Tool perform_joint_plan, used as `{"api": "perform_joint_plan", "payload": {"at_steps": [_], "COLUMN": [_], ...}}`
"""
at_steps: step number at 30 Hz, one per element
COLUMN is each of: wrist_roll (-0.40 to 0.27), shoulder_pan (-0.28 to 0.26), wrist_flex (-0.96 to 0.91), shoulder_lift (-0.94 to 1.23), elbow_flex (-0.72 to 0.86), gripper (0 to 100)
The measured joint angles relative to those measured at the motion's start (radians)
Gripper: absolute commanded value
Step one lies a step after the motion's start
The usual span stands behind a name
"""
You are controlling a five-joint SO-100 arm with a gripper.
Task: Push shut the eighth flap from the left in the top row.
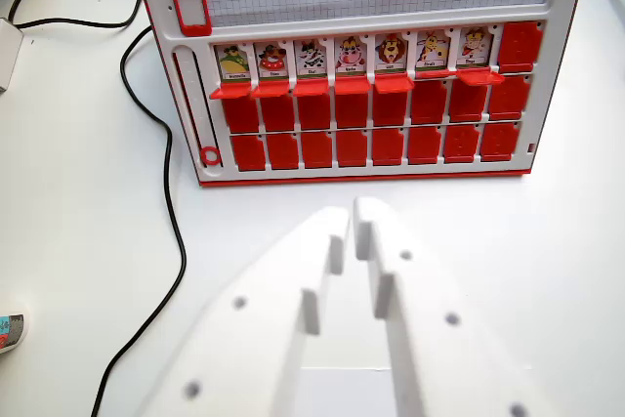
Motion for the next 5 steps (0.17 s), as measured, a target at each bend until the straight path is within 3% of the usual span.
{"api": "perform_joint_plan", "payload": {"at_steps": [5], "wrist_roll": [-0.012], "shoulder_pan": [0.0], "wrist_flex": [-0.006], "shoulder_lift": [0.003], "elbow_flex": [0.0], "gripper": [0]}}
